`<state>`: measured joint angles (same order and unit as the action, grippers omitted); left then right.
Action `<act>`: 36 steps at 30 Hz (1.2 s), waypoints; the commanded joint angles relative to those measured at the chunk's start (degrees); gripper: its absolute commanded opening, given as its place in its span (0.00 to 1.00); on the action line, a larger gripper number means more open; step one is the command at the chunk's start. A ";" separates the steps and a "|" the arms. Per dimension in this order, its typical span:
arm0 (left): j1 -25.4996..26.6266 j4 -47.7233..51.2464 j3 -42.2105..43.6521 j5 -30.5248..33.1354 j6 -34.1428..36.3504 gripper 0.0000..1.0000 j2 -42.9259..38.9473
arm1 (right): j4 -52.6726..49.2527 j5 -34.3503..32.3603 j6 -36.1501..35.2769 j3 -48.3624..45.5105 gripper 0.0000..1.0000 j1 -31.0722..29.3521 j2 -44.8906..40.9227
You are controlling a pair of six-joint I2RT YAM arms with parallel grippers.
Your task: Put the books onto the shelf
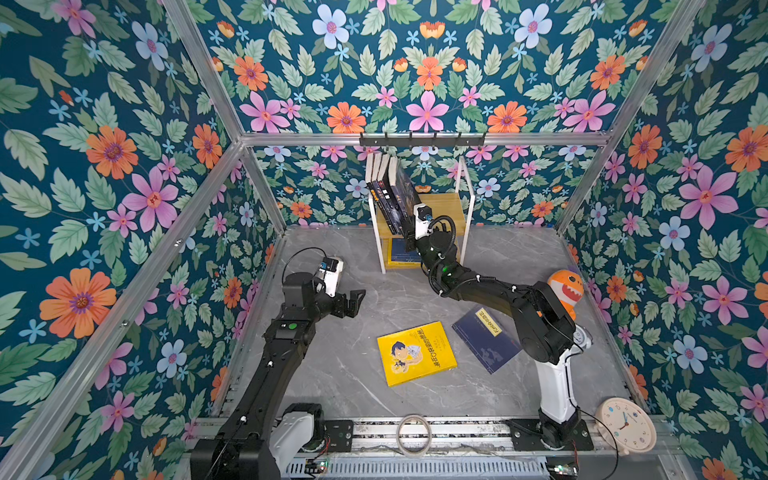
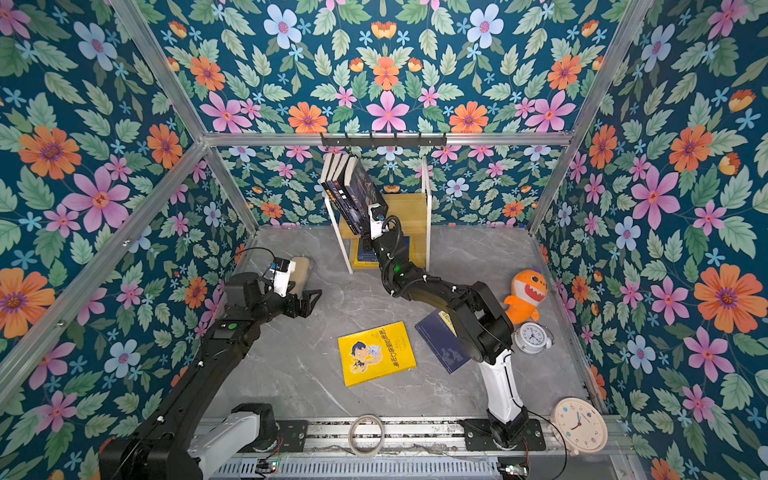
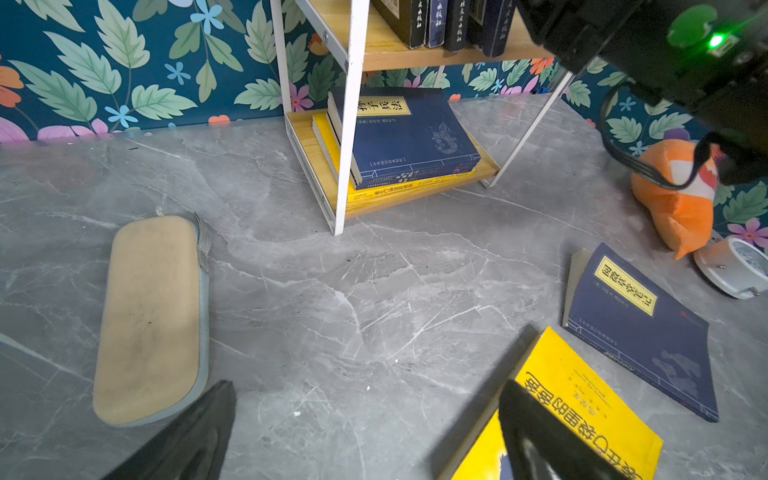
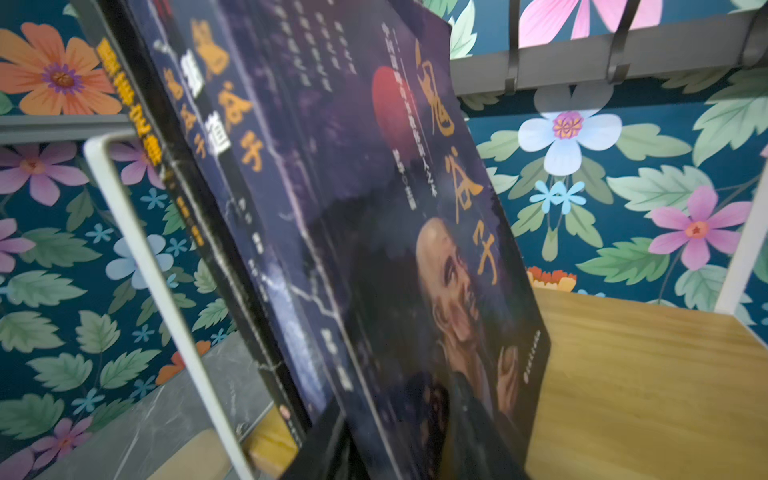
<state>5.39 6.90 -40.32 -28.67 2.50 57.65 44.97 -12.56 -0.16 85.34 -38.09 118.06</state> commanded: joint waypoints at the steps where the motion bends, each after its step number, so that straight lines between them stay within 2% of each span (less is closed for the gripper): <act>1: 0.06 -1.68 0.16 -0.56 0.31 1.00 -0.27 | 2.70 5.26 1.84 -0.81 0.44 0.94 -1.23; 6: -0.03 -1.27 -0.25 -0.09 0.31 1.00 0.19 | 3.86 10.57 5.11 -3.76 0.50 2.30 -2.72; 9: -0.11 -1.62 0.39 0.12 0.78 1.00 -0.08 | 2.57 15.51 5.26 -4.36 0.59 3.08 -3.40; 13: -0.29 -1.39 -0.23 -0.02 0.31 1.00 0.47 | -0.32 20.48 4.78 -6.27 0.86 3.36 -6.05; 16: -0.29 -1.97 0.49 -0.12 0.35 1.00 0.36 | -3.25 22.08 3.08 -7.60 0.99 4.02 -7.96; 23: -0.38 -1.98 0.47 -0.08 0.26 1.00 0.53 | -8.57 21.16 3.28 -10.69 0.99 7.03 -11.01; 28: -0.64 -2.14 0.29 -0.22 -0.10 1.00 0.76 | -12.77 24.95 4.35 -7.25 0.99 7.68 -8.48; 36: -0.82 -1.95 0.41 -0.11 -0.16 1.00 0.76 | -16.51 30.95 4.92 0.36 0.90 7.90 -1.80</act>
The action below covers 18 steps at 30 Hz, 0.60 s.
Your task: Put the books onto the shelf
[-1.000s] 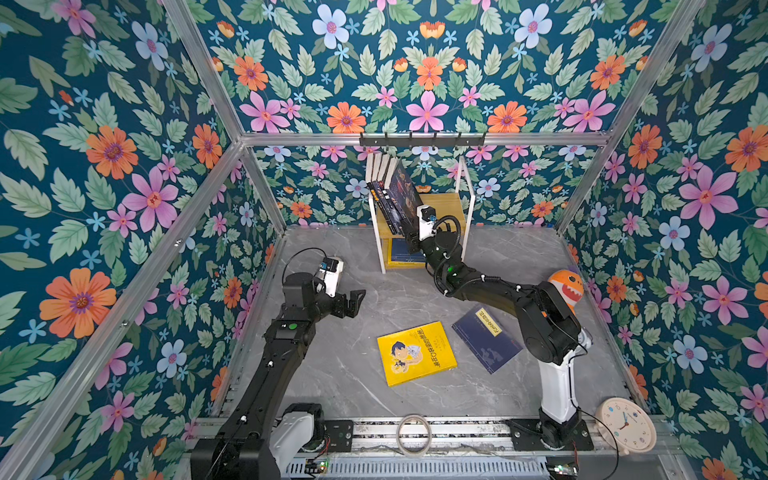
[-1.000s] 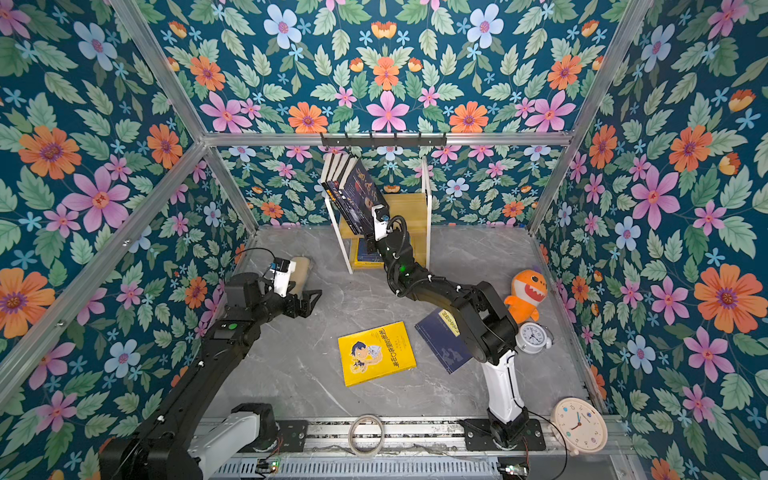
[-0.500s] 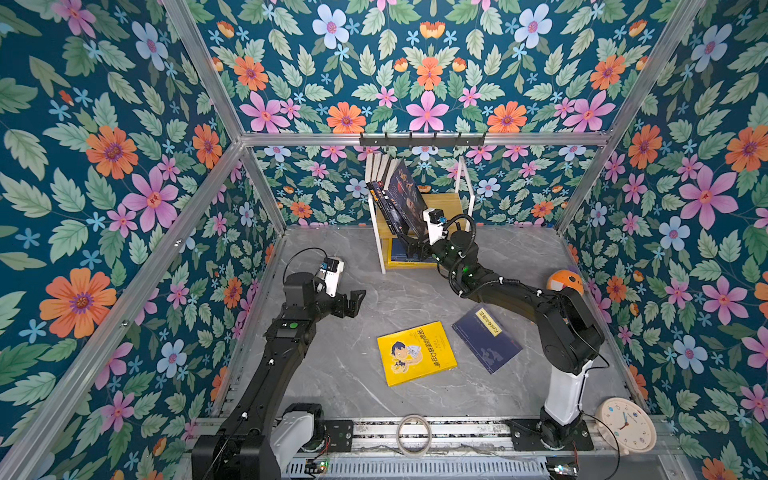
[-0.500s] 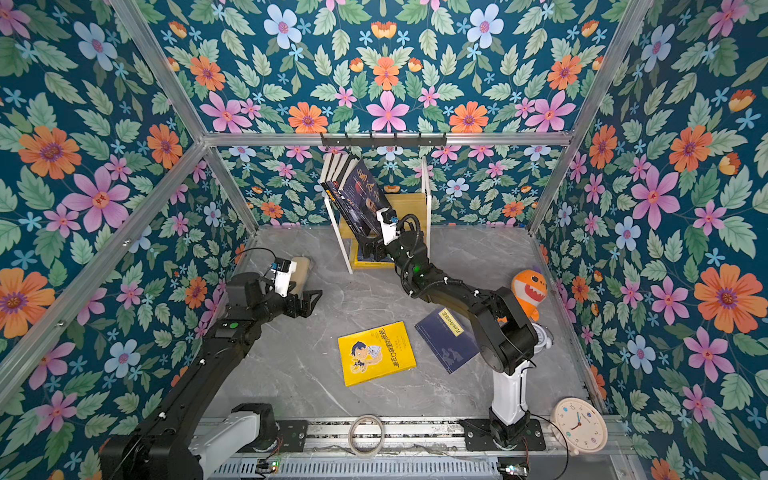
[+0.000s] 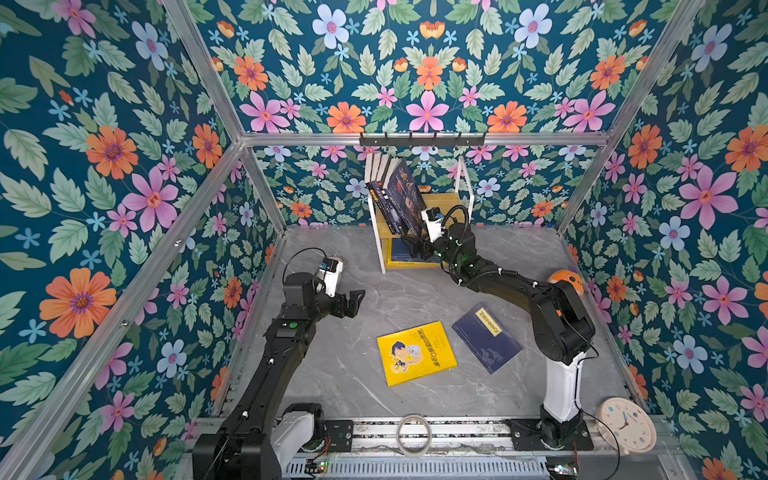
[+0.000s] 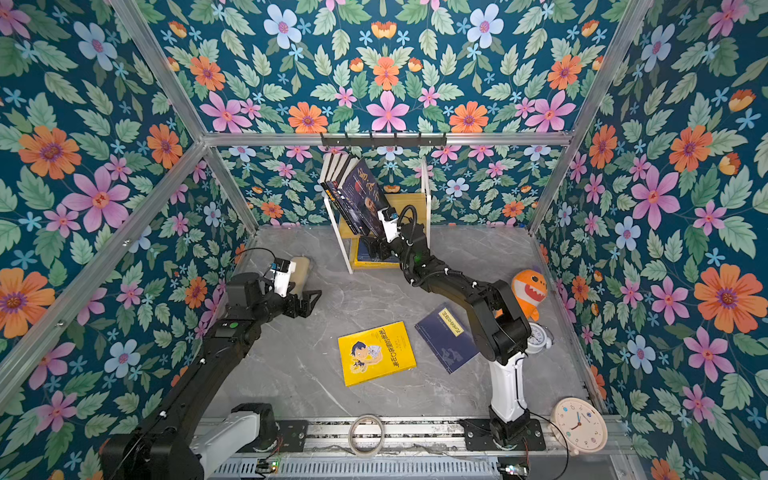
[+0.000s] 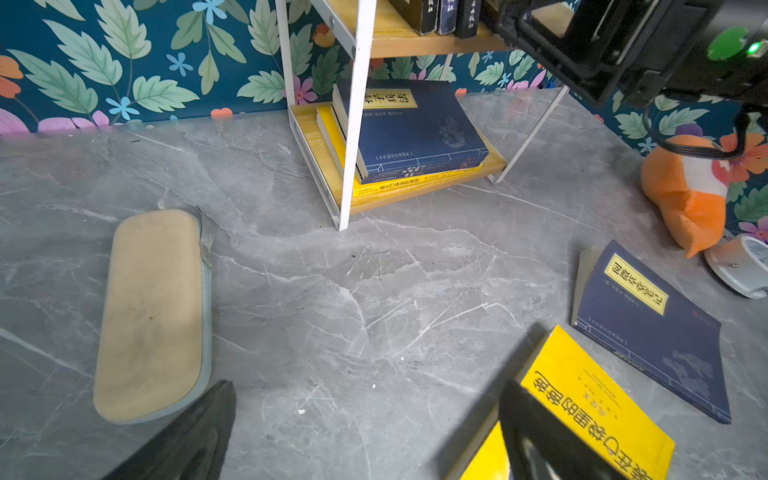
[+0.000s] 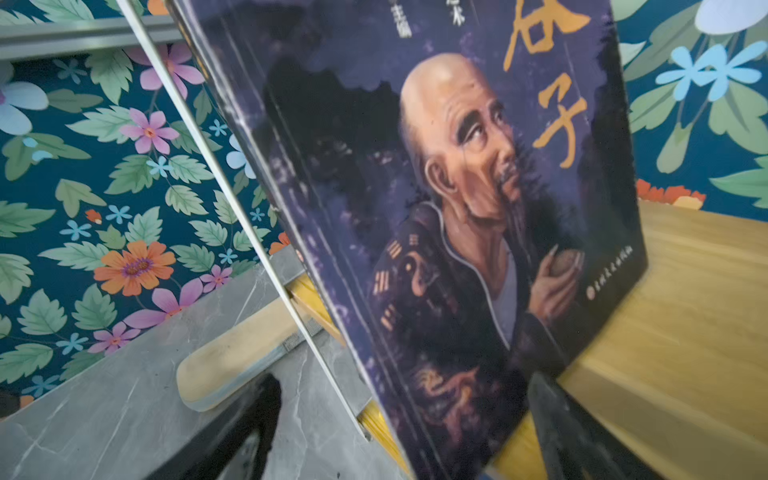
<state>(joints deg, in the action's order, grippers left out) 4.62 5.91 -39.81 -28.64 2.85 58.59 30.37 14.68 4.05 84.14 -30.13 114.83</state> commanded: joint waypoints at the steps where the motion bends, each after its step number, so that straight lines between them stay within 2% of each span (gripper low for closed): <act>1: -0.03 -1.16 0.14 -0.04 -0.44 1.00 -0.19 | -2.62 3.78 0.71 2.58 0.89 -0.10 2.23; 13: -0.49 -1.01 -0.28 -0.30 -0.97 1.00 0.53 | -6.01 7.85 0.33 9.51 0.78 1.09 6.01; 18: -0.58 -1.19 -0.23 -0.01 -0.77 1.00 0.81 | -6.82 7.54 -0.22 9.04 0.70 1.39 5.10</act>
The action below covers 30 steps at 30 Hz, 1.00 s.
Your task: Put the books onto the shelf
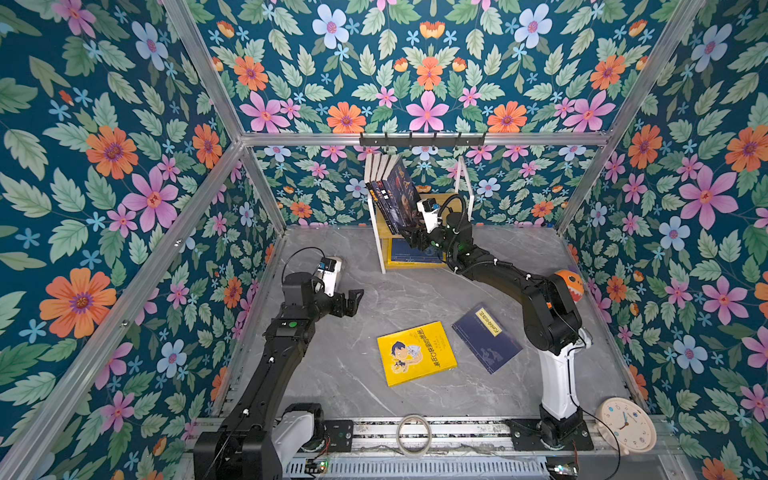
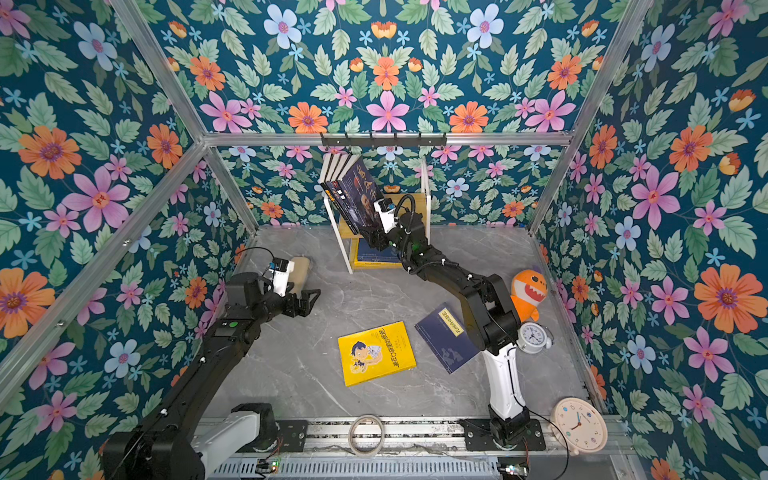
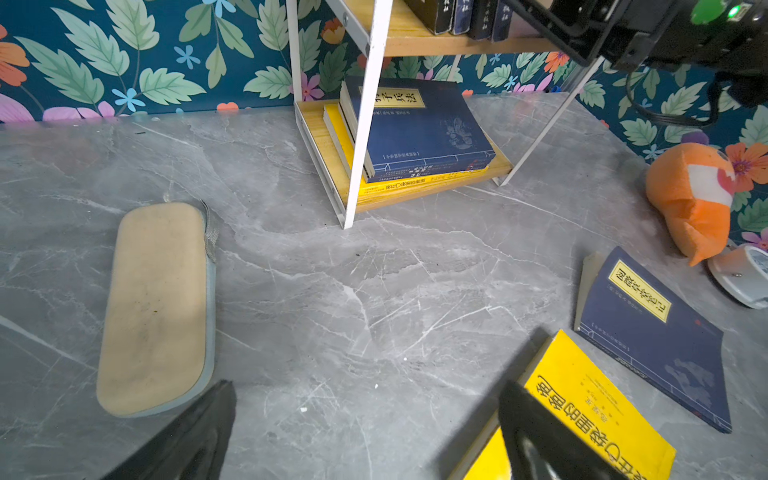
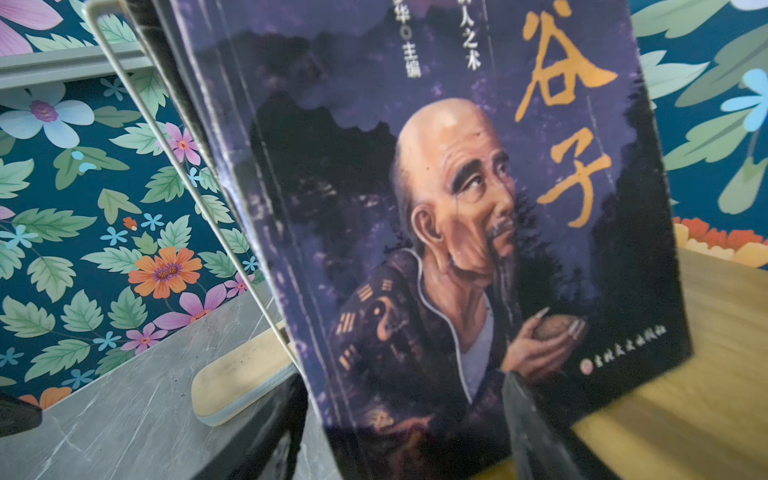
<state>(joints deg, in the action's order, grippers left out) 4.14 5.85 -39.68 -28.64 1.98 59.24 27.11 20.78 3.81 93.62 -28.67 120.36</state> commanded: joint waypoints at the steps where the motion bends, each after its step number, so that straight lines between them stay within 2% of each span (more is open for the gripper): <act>1: -0.10 -1.01 -0.50 -0.12 -0.01 1.00 0.13 | -3.83 1.77 -0.35 -0.50 0.70 -0.07 -0.65; 4: -0.10 -1.35 0.05 -0.39 0.03 1.00 -0.09 | -4.93 2.18 -1.70 -1.32 0.72 -0.07 -1.83; 10: -0.10 -1.26 0.13 -0.89 0.60 1.00 -0.12 | -0.90 1.30 -0.94 -10.36 0.79 -0.07 -9.06; 15: -0.10 -1.36 0.02 -1.55 0.00 1.00 0.63 | -1.51 -4.21 1.14 -16.17 0.78 -0.07 -15.16; 18: -0.10 -1.80 0.48 -1.81 0.06 1.00 0.43 | -4.01 -11.38 2.92 -17.51 0.62 -0.11 -18.05; 19: -0.18 -1.80 0.46 -1.69 0.20 1.00 0.49 | -4.78 -14.30 3.78 -17.32 0.52 -0.16 -18.56; 21: -0.32 -1.41 0.05 -1.68 -0.06 1.00 0.66 | -9.35 -21.14 4.53 -14.31 0.25 -0.63 -18.52; 23: -0.36 -1.50 0.10 -2.00 -0.31 1.00 0.48 | -14.74 -26.92 4.62 -9.28 0.04 -1.07 -16.94; 24: -0.36 -1.77 0.38 -2.04 -0.31 1.00 0.24 | -17.50 -29.66 4.55 -6.17 0.00 -1.17 -15.53; 30: -0.36 -1.36 0.19 -1.72 -0.24 1.00 -0.82 | -29.28 -37.18 4.29 8.31 0.00 -1.15 -5.88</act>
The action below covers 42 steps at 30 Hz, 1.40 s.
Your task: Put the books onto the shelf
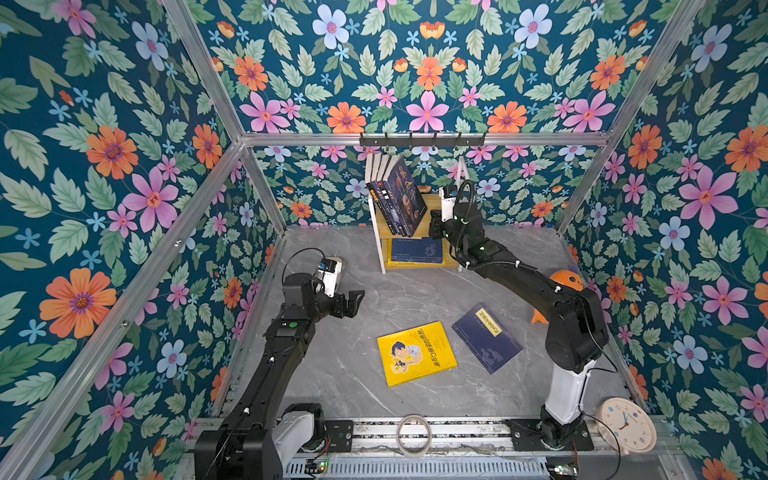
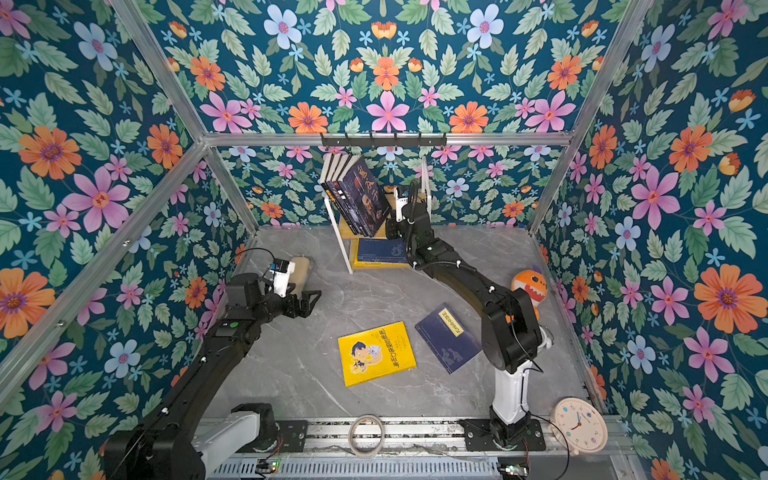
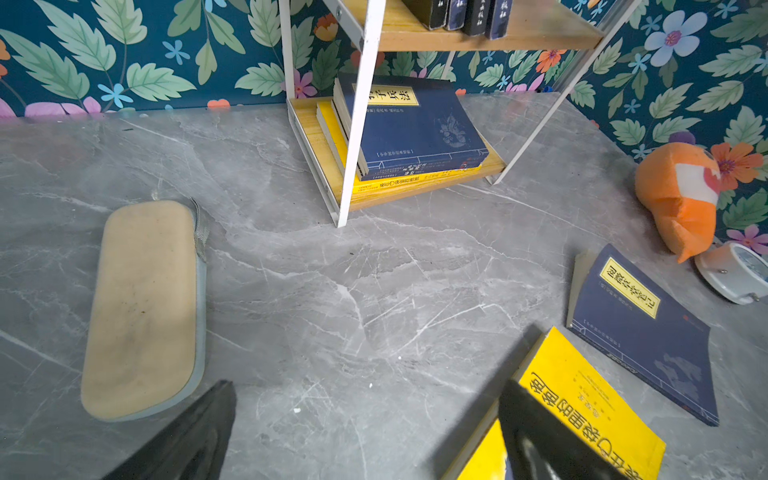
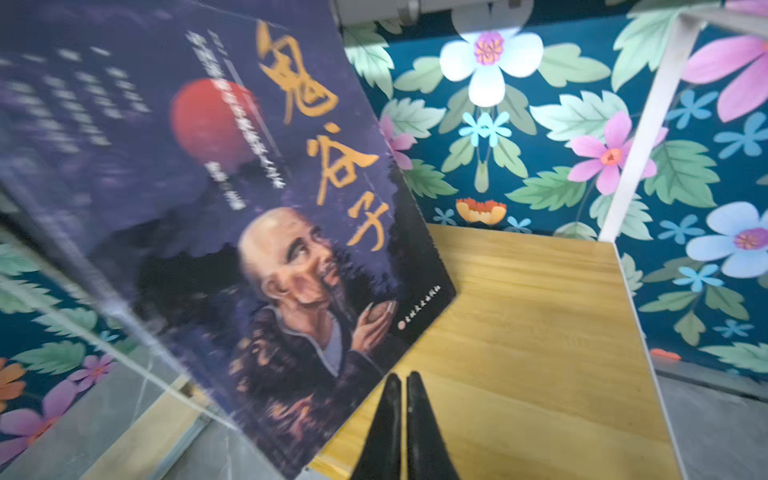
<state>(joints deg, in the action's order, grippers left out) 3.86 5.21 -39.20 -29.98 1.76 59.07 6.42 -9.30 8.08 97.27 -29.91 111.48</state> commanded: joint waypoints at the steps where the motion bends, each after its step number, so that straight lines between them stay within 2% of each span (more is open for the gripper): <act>1: -0.08 -0.77 -0.03 -0.35 0.16 1.00 -0.89 | -10.34 -7.24 0.01 7.33 0.00 0.07 4.64; 5: 0.01 -0.49 -0.63 -0.26 0.18 1.00 -0.65 | -20.12 -8.34 1.47 21.09 0.00 0.17 12.72; 9: 0.36 -0.55 -0.28 -0.40 0.33 1.00 -1.34 | -24.03 -6.61 1.92 28.81 0.00 0.63 18.49; 27: 0.61 0.14 -1.23 -0.09 0.13 1.00 -0.19 | -24.04 9.89 4.80 43.99 0.00 1.52 32.18; 31: 0.71 -0.20 -0.83 -0.08 0.33 1.00 -0.23 | -26.46 8.87 5.15 48.76 0.00 1.48 34.50; 36: 0.72 -0.02 -0.97 0.00 0.37 1.00 -0.18 | -27.44 6.58 4.72 48.87 0.00 1.46 33.44; 42: 0.72 -0.25 -1.00 0.00 0.01 1.00 0.26 | -28.58 1.13 4.76 42.88 0.00 1.61 27.14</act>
<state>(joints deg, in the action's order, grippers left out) 4.60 5.98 -40.01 -29.91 1.80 59.33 -18.74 -5.15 12.82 141.91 -28.29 140.99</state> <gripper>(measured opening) 0.997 0.064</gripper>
